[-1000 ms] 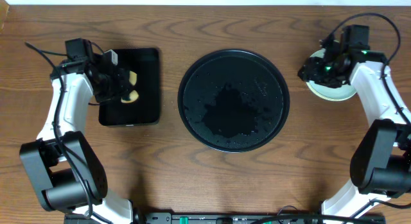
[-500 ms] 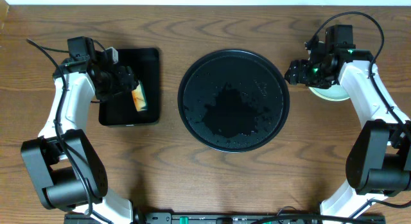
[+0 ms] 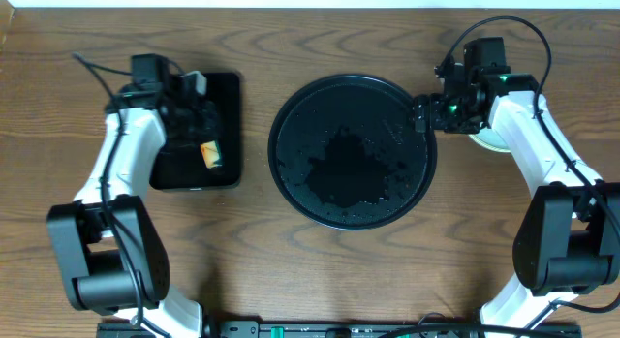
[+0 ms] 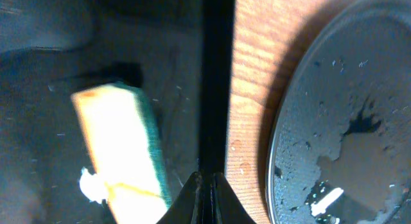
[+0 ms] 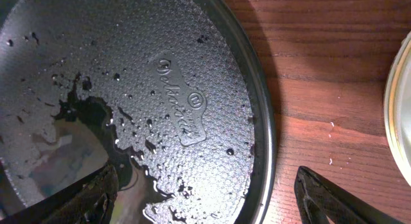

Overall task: Clean dirty plates on tray and stack at the side
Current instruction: 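Lower the sponge into the black rectangular tray with left gripper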

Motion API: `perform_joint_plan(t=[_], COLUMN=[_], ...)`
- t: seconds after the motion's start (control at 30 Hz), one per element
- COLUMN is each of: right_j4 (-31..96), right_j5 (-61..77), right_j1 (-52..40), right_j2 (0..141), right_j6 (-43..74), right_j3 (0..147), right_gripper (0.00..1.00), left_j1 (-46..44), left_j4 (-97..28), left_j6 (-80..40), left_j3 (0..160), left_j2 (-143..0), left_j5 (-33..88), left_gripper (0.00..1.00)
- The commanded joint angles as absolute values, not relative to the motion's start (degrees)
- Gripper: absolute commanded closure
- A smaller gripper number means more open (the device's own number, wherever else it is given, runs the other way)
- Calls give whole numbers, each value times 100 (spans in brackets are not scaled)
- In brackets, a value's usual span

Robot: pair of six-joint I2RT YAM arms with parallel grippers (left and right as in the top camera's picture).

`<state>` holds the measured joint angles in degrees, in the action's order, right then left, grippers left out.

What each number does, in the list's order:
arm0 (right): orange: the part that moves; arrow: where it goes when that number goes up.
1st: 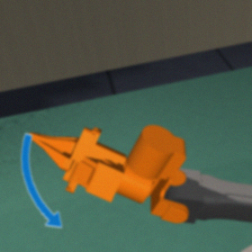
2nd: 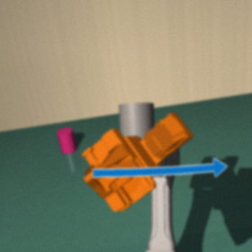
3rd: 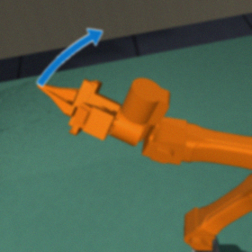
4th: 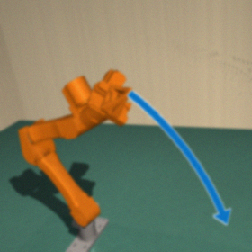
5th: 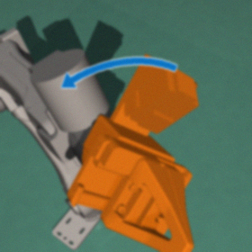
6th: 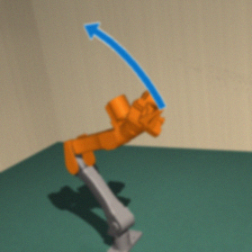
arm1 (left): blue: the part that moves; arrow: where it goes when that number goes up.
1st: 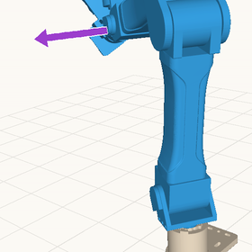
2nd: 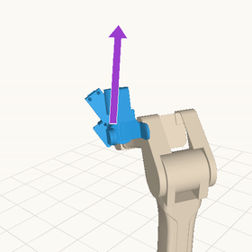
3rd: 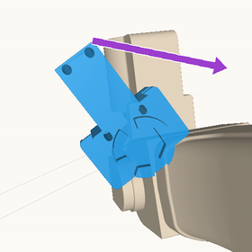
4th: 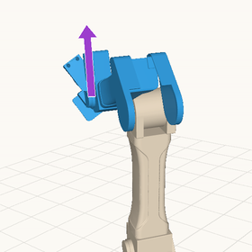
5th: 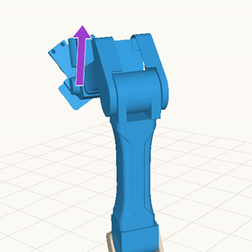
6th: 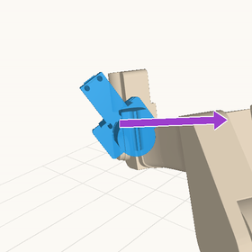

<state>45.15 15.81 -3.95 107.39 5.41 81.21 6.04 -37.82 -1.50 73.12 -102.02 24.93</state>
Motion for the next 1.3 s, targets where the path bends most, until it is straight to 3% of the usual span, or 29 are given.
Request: perform_joint_plan(t=[0.0,0.17,0.53,0.83,1.27], right_j4=[4506,4611,4713,4624,4626], right_j5=[1282,1286,1286,1282,1203], right_j1=[-460,-469,-469,-467,-462], right_j2=[10707,10709,10709,10709,10709], right_j6=[510,508,508,506,506], right_j3=[8077,8077,8077,8077,8077], right_gripper=[12,1,1,1,1], left_j1=[285,-19,-62,-60,-56], left_j4=[-3780,-3763,-3299,-3271,-3514], left_j6=[-259,-373,-480,-484,-954], left_j3=[7199,7181,6700,6617,6731], left_j2=[-10300,-10300,-10300,-10298,-9780], left_j5=[1844,1232,1192,54,-628], left_gripper=[92,92,92,88,87])
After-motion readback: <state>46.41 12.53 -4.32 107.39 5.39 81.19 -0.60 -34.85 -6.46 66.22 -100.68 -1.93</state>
